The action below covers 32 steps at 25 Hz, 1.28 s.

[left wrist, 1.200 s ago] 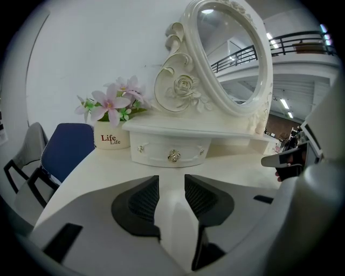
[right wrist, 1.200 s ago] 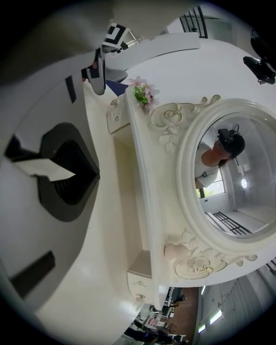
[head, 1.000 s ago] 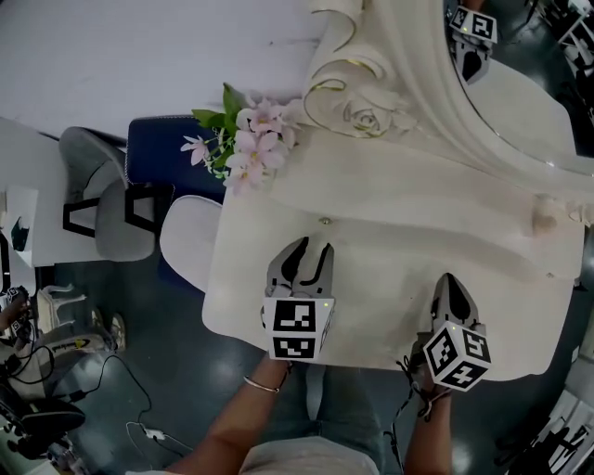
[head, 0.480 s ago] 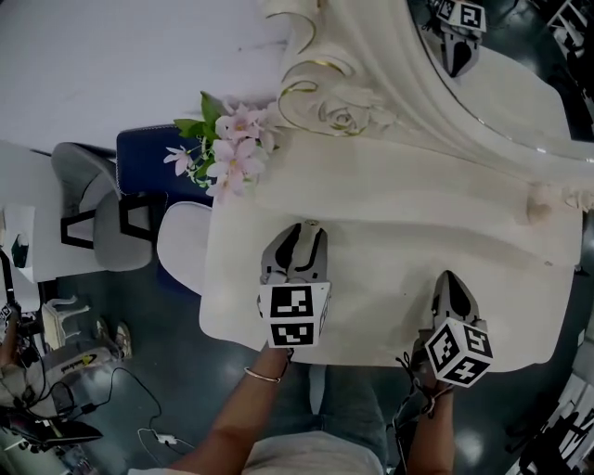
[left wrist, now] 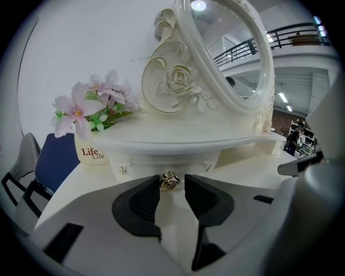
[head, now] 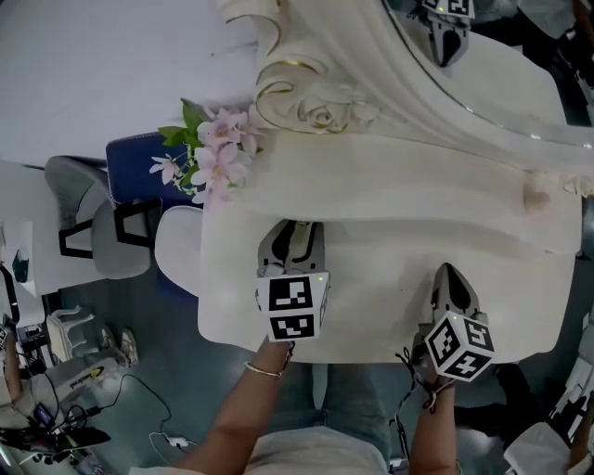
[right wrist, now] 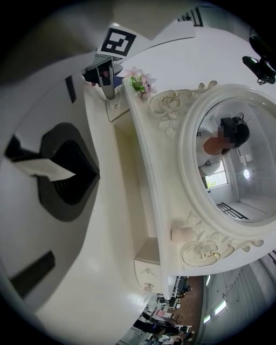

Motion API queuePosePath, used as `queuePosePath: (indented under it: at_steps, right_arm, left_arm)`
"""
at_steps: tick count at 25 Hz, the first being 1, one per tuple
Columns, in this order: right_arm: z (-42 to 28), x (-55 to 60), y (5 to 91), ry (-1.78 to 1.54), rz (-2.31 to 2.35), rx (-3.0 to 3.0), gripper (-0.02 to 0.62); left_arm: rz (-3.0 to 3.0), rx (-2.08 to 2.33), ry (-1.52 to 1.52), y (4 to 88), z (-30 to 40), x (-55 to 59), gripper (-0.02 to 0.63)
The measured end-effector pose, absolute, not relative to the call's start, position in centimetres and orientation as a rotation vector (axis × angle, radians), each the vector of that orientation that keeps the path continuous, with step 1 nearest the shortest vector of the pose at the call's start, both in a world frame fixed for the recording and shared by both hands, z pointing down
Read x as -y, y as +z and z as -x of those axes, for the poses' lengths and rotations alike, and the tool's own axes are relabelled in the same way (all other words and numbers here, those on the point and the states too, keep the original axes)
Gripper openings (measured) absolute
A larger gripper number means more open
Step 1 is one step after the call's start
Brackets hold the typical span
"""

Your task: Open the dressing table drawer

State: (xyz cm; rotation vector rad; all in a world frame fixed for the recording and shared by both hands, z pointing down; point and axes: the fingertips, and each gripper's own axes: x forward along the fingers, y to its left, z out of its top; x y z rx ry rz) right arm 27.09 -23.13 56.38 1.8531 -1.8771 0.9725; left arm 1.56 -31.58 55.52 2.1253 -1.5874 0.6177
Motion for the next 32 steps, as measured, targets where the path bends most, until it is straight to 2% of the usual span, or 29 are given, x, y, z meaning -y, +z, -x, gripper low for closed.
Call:
queuePosePath:
  at_steps: [32]
  right_arm:
    - [-27.14,23.22,56.07,0.966,-1.871,1.862,0.006]
  left_arm:
    - [-2.082,1.615,0.663,55.48,-1.18,31.54,0.112]
